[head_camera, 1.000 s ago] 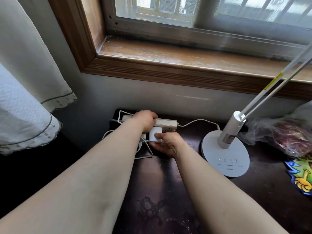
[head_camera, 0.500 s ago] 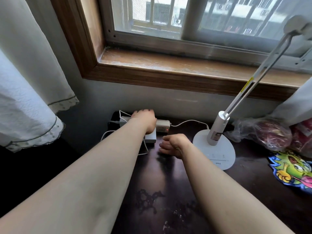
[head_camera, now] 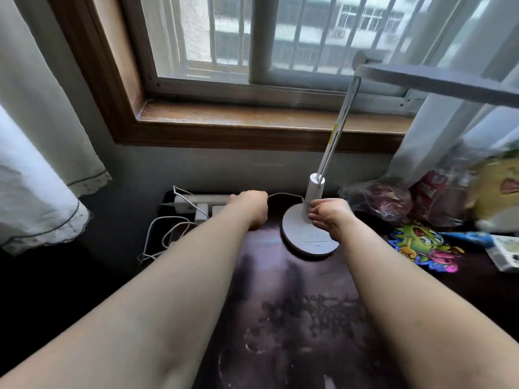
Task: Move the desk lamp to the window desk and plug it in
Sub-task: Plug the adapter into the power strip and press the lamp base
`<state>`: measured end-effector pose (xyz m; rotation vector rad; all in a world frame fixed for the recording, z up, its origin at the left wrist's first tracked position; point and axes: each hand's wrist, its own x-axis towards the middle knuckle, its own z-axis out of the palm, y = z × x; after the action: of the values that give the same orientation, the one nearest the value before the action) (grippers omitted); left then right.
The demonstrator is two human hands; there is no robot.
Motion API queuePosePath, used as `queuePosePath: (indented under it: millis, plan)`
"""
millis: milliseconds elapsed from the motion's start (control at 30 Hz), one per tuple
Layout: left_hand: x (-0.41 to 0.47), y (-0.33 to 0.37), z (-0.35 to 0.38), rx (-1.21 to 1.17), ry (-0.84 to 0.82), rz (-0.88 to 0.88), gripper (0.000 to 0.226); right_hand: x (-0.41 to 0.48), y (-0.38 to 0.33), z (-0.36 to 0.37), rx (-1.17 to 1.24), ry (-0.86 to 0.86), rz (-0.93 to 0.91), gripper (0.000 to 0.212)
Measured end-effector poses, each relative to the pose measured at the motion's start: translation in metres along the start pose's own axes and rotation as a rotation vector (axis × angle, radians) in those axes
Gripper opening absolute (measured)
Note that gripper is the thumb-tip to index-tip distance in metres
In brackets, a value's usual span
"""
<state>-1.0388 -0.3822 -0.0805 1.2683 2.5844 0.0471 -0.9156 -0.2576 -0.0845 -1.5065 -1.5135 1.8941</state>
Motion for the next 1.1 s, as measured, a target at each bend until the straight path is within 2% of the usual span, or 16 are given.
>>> queuePosePath:
  millis: [67, 167, 267, 433, 600, 800, 1100]
  plan:
    - [-0.007, 0.016, 0.005, 0.015, 0.001, 0.020, 0.025, 0.000, 0.005, -0.019, -0.100, 0.059, -0.065, 0.029]
    - [-0.014, 0.037, 0.021, -0.035, -0.023, 0.031, 0.024, 0.000, 0.020, -0.042, -0.441, 0.176, -0.224, 0.035]
    - [-0.019, 0.052, 0.040, -0.108, -0.053, 0.013, 0.023, -0.001, 0.034, -0.055, -0.656, 0.124, -0.309, 0.040]
    - [-0.021, 0.072, 0.066, -0.144, -0.080, -0.054, 0.034, 0.009, 0.053, -0.068, -0.789, 0.002, -0.323, 0.044]
    - [-0.017, 0.081, 0.090, -0.246, -0.087, -0.105, 0.028, 0.015, 0.068, -0.067, -0.908, -0.127, -0.376, 0.047]
    - [-0.012, 0.082, 0.102, -0.334, -0.101, -0.169, 0.035, 0.023, 0.078, -0.059, -1.148, -0.204, -0.445, 0.037]
    - [-0.004, 0.080, 0.108, -0.373, -0.094, -0.223, 0.035, 0.033, 0.087, -0.053, -1.322, -0.267, -0.538, 0.042]
